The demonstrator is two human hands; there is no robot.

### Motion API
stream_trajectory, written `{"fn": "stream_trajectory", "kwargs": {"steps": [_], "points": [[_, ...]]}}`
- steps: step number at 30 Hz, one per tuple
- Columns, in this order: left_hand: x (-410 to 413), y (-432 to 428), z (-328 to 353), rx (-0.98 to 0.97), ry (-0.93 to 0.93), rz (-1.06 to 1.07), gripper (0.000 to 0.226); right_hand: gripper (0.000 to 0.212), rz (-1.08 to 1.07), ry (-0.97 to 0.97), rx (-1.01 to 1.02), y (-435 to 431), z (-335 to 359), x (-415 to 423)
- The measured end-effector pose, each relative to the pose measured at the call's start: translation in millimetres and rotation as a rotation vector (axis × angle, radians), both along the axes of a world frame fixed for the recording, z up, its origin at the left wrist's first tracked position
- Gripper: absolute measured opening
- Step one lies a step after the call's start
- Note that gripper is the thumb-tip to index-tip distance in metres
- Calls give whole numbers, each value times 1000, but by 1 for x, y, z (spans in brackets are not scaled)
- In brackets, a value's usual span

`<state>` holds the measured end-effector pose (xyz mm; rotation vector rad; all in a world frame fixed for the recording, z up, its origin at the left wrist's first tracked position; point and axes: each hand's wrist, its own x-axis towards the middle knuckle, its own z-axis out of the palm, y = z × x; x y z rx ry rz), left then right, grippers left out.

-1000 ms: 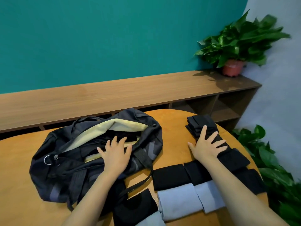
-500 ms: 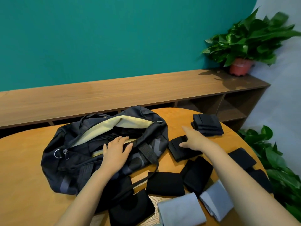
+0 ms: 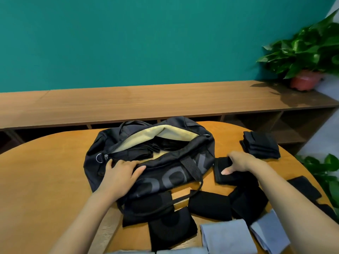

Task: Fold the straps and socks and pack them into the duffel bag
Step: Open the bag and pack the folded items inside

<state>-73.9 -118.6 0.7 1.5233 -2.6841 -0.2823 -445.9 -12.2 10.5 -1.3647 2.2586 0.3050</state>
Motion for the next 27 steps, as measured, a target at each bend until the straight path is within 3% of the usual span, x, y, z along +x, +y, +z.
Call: {"fn": "stream_trajectory", "kwargs": {"steps": [6,11,13,15,17,20,22,24,27], "points": [[11,4,-6,-29,-13,-51,36,47,-4,238,-168,6,43,33],[17,8,-6,-90,158,-184,18,53,-2,331,-565,-6,89,85],[25,12,-6,-198,205,-271,26,53,-63,111,-742,-19,98,110],[34,17,-3,-299,254,-370,31,48,-149,-293,-835,-41,95,134],[41,23,0,-391,288,-475,28,42,-233,-626,-881,-63,83,158],[48,32,4,-548,263,-589,24,34,-353,-959,-881,-93,74,196],[50,35,6,-608,236,-631,26,29,-378,-1022,-887,-110,69,214],[54,37,11,-630,232,-631,29,32,-367,-960,-871,-122,62,222],[63,37,19,-638,228,-592,33,47,-341,-876,-686,-122,37,217]]}}
